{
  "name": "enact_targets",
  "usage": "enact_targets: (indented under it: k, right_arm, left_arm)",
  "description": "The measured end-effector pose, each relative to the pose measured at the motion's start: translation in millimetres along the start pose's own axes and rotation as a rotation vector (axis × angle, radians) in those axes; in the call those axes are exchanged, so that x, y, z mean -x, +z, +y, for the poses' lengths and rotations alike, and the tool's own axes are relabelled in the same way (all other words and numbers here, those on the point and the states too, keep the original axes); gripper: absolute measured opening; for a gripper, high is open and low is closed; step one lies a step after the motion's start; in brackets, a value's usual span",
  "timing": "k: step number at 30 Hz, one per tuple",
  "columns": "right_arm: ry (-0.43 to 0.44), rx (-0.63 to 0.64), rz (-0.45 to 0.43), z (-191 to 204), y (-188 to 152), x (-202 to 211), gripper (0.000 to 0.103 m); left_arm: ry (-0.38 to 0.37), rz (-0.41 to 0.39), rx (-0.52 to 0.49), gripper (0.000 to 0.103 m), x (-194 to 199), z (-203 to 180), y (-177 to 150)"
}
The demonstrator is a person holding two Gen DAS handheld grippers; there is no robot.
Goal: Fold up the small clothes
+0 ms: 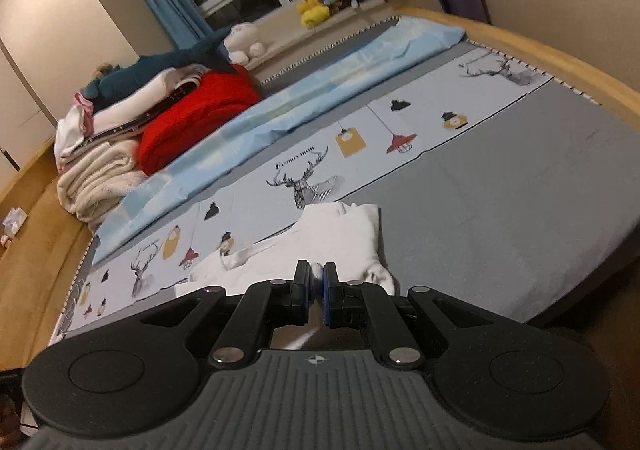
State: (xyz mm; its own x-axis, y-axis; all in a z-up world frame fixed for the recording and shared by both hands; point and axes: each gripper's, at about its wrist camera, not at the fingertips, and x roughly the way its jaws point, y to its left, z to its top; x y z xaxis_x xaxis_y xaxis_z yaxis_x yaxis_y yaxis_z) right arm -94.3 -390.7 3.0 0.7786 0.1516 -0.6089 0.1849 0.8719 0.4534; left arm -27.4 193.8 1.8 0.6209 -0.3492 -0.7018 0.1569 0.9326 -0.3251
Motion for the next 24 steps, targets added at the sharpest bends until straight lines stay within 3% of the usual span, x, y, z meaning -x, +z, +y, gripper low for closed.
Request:
enact_targets:
  k: [4, 9, 11, 12, 14, 15, 16, 18, 20, 24]
  right_arm:
    - [-0.048, -0.024, 0.060, -4, 32, -85, 0.006]
    - [-0.059, -0.003, 0.166, -7, 77, -218, 0.008]
    - [-0.145, 0.002, 0.175, -15, 86, -258, 0.014]
    - [-0.195, -0.005, 0.148, -21, 86, -266, 0.019]
    - [-0.201, -0.020, 0.119, -33, 76, -275, 0.024]
    - [-0.196, -0.039, 0.175, -39, 70, -281, 0.025]
    - [-0.180, -0.049, 0.216, -42, 67, -287, 0.025]
    - [-0.128, 0.016, 0.216, -35, 65, -292, 0.026]
    - [-0.132, 0.121, 0.231, -27, 60, -302, 0.033]
    - [-0.114, 0.133, 0.276, -24, 55, -324, 0.036]
  left_arm:
    - [0.044, 0.036, 0.016, 0.005, -79, 19, 46]
    - [0.130, 0.098, 0.050, 0.007, -208, 50, 109]
    - [0.200, 0.094, 0.070, 0.009, -241, 64, 121]
    - [0.219, 0.076, 0.094, 0.011, -248, 72, 123]
    - [0.178, 0.060, 0.167, 0.016, -251, 91, 126]
    - [0.158, 0.061, 0.193, 0.024, -251, 98, 126]
    - [0.150, 0.075, 0.192, 0.034, -253, 102, 125]
    - [0.153, 0.127, 0.133, 0.041, -262, 104, 122]
    - [0.155, 0.153, 0.081, 0.042, -273, 105, 116]
    - [0.150, 0.222, 0.050, 0.042, -295, 102, 98]
